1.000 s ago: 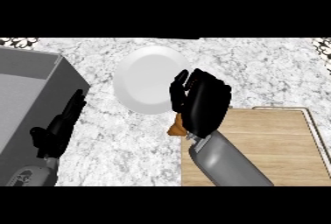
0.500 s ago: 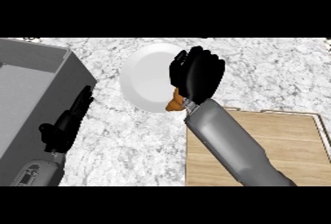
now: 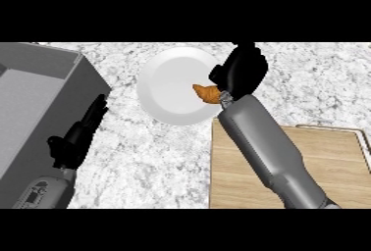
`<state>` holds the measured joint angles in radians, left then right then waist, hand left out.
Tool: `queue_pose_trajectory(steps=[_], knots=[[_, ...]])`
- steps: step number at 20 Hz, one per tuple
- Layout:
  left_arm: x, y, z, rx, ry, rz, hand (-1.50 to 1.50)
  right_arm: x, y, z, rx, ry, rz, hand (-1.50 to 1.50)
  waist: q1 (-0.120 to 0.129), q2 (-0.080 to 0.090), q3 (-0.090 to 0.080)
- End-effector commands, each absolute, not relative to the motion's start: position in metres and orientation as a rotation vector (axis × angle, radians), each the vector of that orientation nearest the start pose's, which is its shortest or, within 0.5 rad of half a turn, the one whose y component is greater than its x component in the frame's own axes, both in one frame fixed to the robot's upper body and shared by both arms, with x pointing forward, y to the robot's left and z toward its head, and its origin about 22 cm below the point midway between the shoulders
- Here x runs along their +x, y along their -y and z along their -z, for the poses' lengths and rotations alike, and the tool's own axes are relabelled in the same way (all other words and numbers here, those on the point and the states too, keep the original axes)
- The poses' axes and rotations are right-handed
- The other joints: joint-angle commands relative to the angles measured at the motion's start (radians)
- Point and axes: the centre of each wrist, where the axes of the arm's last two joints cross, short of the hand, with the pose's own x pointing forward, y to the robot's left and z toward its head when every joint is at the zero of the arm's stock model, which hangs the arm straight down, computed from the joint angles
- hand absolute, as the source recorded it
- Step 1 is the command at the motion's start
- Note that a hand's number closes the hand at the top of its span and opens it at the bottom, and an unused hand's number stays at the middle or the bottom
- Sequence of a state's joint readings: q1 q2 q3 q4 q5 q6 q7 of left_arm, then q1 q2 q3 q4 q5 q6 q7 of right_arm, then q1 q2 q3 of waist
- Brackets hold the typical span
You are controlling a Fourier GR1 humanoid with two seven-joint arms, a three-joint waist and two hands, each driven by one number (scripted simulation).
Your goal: Pick the croissant from the tray and place it in the plate
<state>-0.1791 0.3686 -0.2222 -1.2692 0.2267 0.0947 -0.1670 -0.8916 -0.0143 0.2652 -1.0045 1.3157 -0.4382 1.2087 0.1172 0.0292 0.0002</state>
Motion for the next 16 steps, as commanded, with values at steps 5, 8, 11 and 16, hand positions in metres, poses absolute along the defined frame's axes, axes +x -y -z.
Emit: queue_pose_trajectory(steps=[5,8,11,16], knots=[[0.282,-0.271,0.012,0.063,1.552,0.237,0.00,0.397,0.064,-0.134,-1.258,1.239,0.230,-1.50,0.002,-0.006,0.001],[0.278,-0.276,0.016,0.080,1.552,0.237,0.00,0.395,0.075,-0.132,-1.230,1.322,0.349,-1.50,-0.015,-0.013,0.002],[0.277,-0.289,0.014,0.104,1.531,0.219,0.00,0.392,0.086,-0.132,-1.176,1.377,0.464,-1.50,-0.028,-0.019,0.002],[0.274,-0.285,0.021,0.106,1.518,0.187,0.00,0.370,0.095,-0.101,-1.088,1.448,0.566,-1.50,-0.049,-0.031,0.002]])
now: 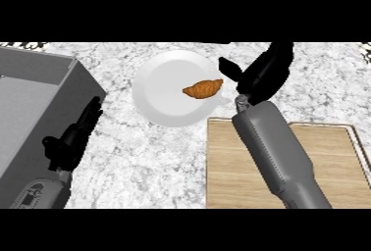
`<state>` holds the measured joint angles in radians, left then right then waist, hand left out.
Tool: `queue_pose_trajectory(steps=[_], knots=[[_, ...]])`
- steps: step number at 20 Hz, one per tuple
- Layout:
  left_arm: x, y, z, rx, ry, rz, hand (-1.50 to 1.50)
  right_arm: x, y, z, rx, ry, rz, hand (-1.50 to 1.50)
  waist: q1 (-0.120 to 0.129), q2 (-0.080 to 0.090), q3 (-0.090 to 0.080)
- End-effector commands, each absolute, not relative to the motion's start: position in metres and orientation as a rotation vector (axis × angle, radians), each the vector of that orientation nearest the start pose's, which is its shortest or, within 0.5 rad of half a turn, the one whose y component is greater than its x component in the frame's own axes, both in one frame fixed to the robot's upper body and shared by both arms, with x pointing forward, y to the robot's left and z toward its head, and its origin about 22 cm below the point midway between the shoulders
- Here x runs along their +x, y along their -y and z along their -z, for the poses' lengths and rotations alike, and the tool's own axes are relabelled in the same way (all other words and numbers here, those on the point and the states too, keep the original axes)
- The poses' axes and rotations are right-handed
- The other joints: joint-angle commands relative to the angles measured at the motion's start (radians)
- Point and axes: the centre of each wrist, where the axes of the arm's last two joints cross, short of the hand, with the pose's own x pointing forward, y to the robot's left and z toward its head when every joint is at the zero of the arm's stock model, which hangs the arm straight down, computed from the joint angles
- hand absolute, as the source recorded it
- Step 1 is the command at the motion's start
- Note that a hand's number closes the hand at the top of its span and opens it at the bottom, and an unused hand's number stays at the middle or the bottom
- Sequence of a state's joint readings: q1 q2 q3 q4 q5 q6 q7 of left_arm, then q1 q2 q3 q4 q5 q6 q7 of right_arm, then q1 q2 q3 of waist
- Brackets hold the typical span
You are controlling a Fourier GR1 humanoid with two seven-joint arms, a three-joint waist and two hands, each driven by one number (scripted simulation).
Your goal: Pick the croissant from the tray and place it in the plate
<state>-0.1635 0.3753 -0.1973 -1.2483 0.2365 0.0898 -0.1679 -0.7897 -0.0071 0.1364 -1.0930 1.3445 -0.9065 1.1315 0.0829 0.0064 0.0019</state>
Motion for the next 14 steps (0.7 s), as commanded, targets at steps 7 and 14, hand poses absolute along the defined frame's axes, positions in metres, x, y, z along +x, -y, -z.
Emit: queue_pose_trajectory(steps=[7,14], knots=[[0.276,-0.284,0.022,0.120,1.516,0.142,0.00,0.303,0.091,-0.031,-1.017,1.500,0.510,-1.50,-0.063,-0.016,-0.001],[0.256,-0.306,0.024,0.145,1.514,0.153,0.00,0.233,0.089,0.002,-0.998,1.496,0.453,-1.50,-0.083,-0.016,-0.002]])
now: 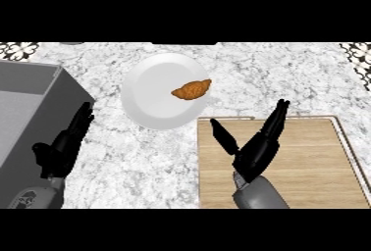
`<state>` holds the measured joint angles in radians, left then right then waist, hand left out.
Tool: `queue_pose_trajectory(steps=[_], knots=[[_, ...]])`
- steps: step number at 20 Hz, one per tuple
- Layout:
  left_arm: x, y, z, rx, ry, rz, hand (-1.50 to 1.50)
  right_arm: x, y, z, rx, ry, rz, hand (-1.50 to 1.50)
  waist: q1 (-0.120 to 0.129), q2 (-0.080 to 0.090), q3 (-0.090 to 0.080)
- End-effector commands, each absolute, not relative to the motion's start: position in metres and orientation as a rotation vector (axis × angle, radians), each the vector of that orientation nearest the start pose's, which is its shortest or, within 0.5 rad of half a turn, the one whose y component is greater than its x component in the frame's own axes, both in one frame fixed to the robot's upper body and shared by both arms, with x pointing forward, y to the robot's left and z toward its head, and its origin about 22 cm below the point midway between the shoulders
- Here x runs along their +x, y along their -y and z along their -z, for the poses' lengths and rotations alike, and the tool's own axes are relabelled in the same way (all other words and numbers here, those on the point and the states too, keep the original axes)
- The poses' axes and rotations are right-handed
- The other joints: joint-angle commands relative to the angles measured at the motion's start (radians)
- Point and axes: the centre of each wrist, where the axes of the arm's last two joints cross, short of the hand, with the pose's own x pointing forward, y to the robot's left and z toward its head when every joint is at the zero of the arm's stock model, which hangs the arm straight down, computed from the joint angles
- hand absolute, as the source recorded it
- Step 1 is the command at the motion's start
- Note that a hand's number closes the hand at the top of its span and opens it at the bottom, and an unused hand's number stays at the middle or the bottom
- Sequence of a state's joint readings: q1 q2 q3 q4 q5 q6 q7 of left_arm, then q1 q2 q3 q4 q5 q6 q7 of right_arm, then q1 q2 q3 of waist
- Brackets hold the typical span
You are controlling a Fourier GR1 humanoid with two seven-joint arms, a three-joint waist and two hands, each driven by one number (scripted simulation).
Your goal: Pick the croissant from the tray and place it in the plate
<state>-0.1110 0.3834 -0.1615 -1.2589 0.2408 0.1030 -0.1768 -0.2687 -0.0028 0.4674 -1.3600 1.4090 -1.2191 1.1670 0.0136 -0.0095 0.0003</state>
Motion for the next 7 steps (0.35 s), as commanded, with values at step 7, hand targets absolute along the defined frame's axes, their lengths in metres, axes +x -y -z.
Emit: queue_pose_trajectory(steps=[7], knots=[[0.252,-0.307,0.011,0.148,1.513,0.139,0.00,0.193,0.095,0.031,-1.043,1.507,0.439,-1.50,-0.017,0.004,0.000]])
